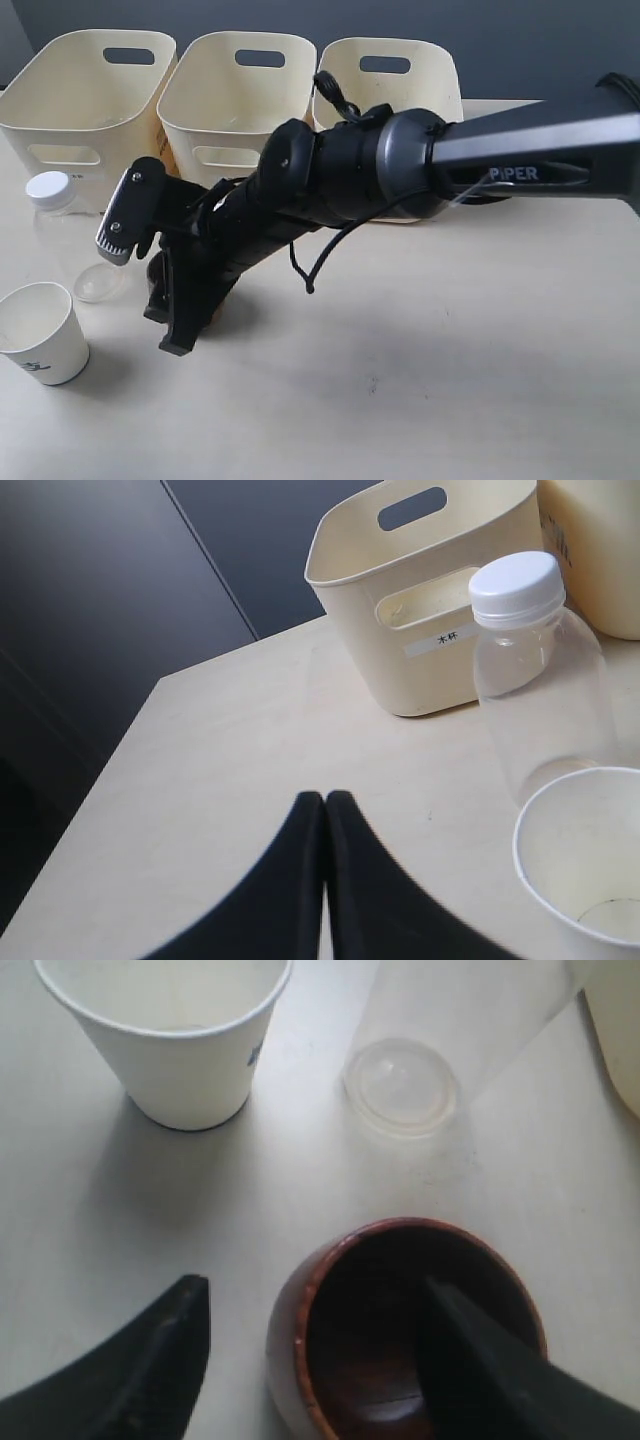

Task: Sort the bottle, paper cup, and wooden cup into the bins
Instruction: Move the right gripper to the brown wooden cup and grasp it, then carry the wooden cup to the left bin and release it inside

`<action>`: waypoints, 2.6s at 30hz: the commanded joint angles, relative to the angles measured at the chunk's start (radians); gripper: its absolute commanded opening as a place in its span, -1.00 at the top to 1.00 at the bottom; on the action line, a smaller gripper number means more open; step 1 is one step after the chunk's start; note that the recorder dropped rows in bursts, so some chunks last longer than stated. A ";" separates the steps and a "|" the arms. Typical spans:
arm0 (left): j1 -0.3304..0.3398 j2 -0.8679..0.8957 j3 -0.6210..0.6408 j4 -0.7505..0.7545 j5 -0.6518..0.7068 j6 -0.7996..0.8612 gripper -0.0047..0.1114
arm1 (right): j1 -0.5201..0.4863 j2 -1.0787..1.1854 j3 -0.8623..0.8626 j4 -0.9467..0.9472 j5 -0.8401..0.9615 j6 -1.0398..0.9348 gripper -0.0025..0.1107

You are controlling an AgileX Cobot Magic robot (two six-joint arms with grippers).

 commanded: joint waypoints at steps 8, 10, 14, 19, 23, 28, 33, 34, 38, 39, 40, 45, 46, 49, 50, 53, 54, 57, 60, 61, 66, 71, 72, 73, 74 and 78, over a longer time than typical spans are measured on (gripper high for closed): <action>-0.005 -0.003 0.002 -0.001 -0.006 -0.002 0.92 | -0.001 0.039 -0.005 -0.018 -0.046 0.011 0.63; -0.005 -0.003 0.002 -0.001 -0.006 -0.002 0.92 | -0.001 0.039 -0.005 -0.018 -0.046 0.011 0.96; -0.005 -0.003 0.002 -0.001 -0.006 -0.002 0.92 | -0.001 0.039 -0.005 -0.019 -0.047 0.014 0.96; -0.005 -0.003 0.002 -0.001 -0.006 -0.002 0.92 | 0.000 -0.019 -0.061 -0.060 -0.041 0.014 0.96; -0.005 -0.003 0.002 -0.001 -0.006 -0.002 0.92 | 0.000 -0.085 -0.167 -0.060 -0.041 0.016 0.96; -0.005 -0.003 0.002 -0.001 -0.006 -0.002 0.92 | -0.011 -0.085 -0.376 -0.060 -0.060 0.020 0.97; -0.005 -0.003 0.002 -0.001 -0.006 -0.002 0.92 | -0.068 0.047 -0.628 -0.060 -0.026 0.101 0.97; -0.005 -0.003 0.002 -0.001 -0.006 -0.002 0.92 | -0.079 0.078 -0.668 -0.060 -0.017 0.115 0.97; -0.005 -0.003 0.002 -0.001 -0.006 -0.002 0.92 | -0.138 0.233 -0.863 -0.060 0.055 0.188 0.97; -0.005 -0.003 0.002 -0.001 -0.006 -0.002 0.92 | -0.149 0.270 -0.906 -0.060 0.078 0.207 0.97; -0.005 -0.003 0.002 -0.001 -0.006 -0.002 0.92 | -0.162 0.296 -0.939 -0.060 0.097 0.224 0.97; -0.005 -0.003 0.002 -0.001 -0.006 -0.002 0.92 | -0.187 0.428 -1.080 -0.060 0.188 0.251 0.97; -0.005 -0.003 0.002 -0.001 -0.006 -0.002 0.92 | -0.187 0.448 -1.098 -0.060 0.190 0.251 0.97; -0.005 -0.003 0.002 -0.001 -0.006 -0.002 0.92 | -0.187 0.494 -1.140 -0.060 0.192 0.251 0.97; -0.005 -0.003 0.002 -0.001 -0.006 -0.002 0.92 | -0.187 0.505 -1.150 -0.060 0.195 0.251 0.97; -0.005 -0.003 0.002 -0.001 -0.006 -0.002 0.92 | -0.187 0.521 -1.162 -0.074 0.203 0.251 0.97; -0.005 -0.003 0.002 -0.001 -0.006 -0.002 0.92 | -0.187 0.530 -1.162 -0.087 0.203 0.251 0.97; -0.005 -0.003 0.002 -0.001 -0.006 -0.002 0.92 | -0.187 0.539 -1.162 -0.096 0.195 0.251 0.97; -0.005 -0.003 0.002 -0.001 -0.006 -0.002 0.92 | -0.187 0.549 -1.162 -0.103 0.180 0.251 0.97; -0.005 -0.003 0.002 -0.001 -0.006 -0.002 0.92 | -0.187 0.553 -1.162 -0.103 0.176 0.251 0.97; -0.005 -0.003 0.002 -0.001 -0.006 -0.002 0.92 | -0.187 0.555 -1.162 -0.103 0.165 0.251 0.80; -0.005 -0.003 0.002 -0.001 -0.006 -0.002 0.92 | -0.187 0.553 -1.162 -0.103 0.146 0.251 0.38; -0.005 -0.003 0.002 -0.001 -0.006 -0.002 0.92 | -0.187 0.548 -1.162 -0.102 0.144 0.251 0.38; -0.005 -0.003 0.002 -0.001 -0.006 -0.002 0.92 | -0.187 0.539 -1.162 -0.102 0.146 0.251 0.38; -0.005 -0.003 0.002 -0.001 -0.006 -0.002 0.92 | -0.187 0.529 -1.162 -0.102 0.152 0.251 0.38; -0.005 -0.003 0.002 -0.001 -0.006 -0.002 0.92 | -0.187 0.446 -1.162 -0.106 0.244 0.251 0.38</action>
